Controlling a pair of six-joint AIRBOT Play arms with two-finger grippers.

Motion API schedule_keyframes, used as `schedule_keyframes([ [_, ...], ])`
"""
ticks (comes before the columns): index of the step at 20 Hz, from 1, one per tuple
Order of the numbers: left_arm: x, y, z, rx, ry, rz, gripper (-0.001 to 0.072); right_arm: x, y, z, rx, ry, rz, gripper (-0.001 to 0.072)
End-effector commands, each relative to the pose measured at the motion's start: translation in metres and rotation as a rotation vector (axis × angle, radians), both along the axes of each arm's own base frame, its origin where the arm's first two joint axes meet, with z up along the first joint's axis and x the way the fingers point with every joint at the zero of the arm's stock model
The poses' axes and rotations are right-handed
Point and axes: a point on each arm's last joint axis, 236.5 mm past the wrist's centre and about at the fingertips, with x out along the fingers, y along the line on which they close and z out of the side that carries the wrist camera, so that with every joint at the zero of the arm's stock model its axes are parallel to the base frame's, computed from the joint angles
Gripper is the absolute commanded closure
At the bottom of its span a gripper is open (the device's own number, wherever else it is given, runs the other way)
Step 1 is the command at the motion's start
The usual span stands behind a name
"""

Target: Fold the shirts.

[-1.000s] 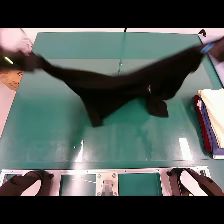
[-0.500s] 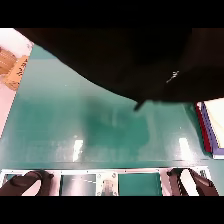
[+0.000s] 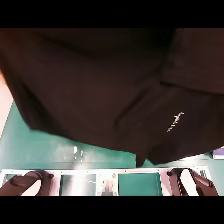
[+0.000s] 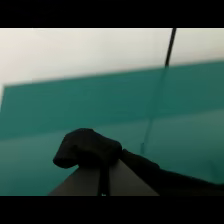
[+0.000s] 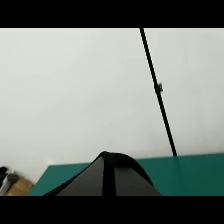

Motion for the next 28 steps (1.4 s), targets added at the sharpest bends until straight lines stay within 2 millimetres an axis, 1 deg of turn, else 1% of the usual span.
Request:
schedule_keyframes([
  [1,0.055,-0.033,-0.104,-0.062,0.237,-0.079,0.0685,0.052,-0.017,-0.105,0.113,0.215,0.06,0.0695],
  [2,0.073,-0.042,-0.135,-0.079,0.292,-0.098,0.0684,0.072,-0.025,-0.144,0.152,0.279,0.056,0.0695],
  [5,0.127,-0.058,-0.234,-0.124,0.437,-0.103,0.0684,0.128,-0.044,-0.257,0.236,0.455,0.017,0.0695],
  [6,0.142,-0.063,-0.266,-0.146,0.481,-0.097,0.0684,0.146,-0.045,-0.294,0.256,0.522,0.013,0.0695],
  [8,0.171,-0.071,-0.331,-0.192,0.572,-0.079,0.0684,0.18,-0.043,-0.356,0.295,0.637,0.032,0.0694],
  [10,0.19,-0.079,-0.38,-0.253,0.626,-0.059,0.0684,0.211,-0.039,-0.404,0.357,0.721,0.061,0.0695],
  [11,0.2,-0.084,-0.399,-0.297,0.638,-0.045,0.0684,0.225,-0.038,-0.424,0.387,0.753,0.072,0.0695],
  [12,0.208,-0.087,-0.412,-0.335,0.64,-0.03,0.0684,0.237,-0.037,-0.439,0.406,0.778,0.079,0.0695],
  [14,0.216,-0.089,-0.428,-0.378,0.644,-0.011,0.0682,0.254,-0.037,-0.459,0.426,0.812,0.097,0.0694],
  [15,0.216,-0.089,-0.429,-0.371,0.644,-0.011,0.0525,0.258,-0.037,-0.463,0.427,0.82,0.108,0.0652],
  [16,0.216,-0.087,-0.426,-0.358,0.645,-0.014,0.0234,0.258,-0.043,-0.463,0.421,0.821,0.105,0.0498],
  [17,0.212,-0.084,-0.421,-0.346,0.67,-0.031,0.0157,0.257,-0.05,-0.461,0.408,0.82,0.103,0.0434],
  [18,0.208,-0.078,-0.413,-0.309,0.697,-0.072,0.0158,0.253,-0.056,-0.457,0.399,0.829,0.119,0.0433],
  [20,0.197,-0.057,-0.391,-0.26,0.764,-0.125,0.0159,0.233,-0.073,-0.452,0.421,0.874,0.148,0.0435],
  [21,0.189,-0.043,-0.38,-0.249,0.802,-0.137,0.0159,0.221,-0.08,-0.45,0.427,0.897,0.167,0.0461],
  [22,0.181,-0.03,-0.369,-0.235,0.836,-0.154,0.016,0.209,-0.085,-0.449,0.434,0.923,0.183,0.0507],
  [23,0.17,-0.017,-0.36,-0.222,0.872,-0.172,0.0183,0.197,-0.089,-0.449,0.449,0.955,0.191,0.0571],
  [24,0.158,-0.006,-0.354,-0.215,0.919,-0.187,0.0397,0.184,-0.09,-0.447,0.453,0.978,0.207,0.0604],
  [25,0.145,0.0,-0.353,-0.205,0.964,-0.209,0.061,0.174,-0.089,-0.445,0.456,0.995,0.215,0.0665],
  [26,0.131,0.005,-0.355,-0.199,1.016,-0.227,0.0685,0.163,-0.087,-0.444,0.447,1.01,0.216,0.0691],
  [27,0.118,0.008,-0.361,-0.188,1.069,-0.244,0.0685,0.152,-0.086,-0.445,0.431,1.024,0.207,0.0694],
  [28,0.104,0.013,-0.371,-0.175,1.132,-0.243,0.0685,0.14,-0.086,-0.448,0.409,1.045,0.191,0.0694],
])
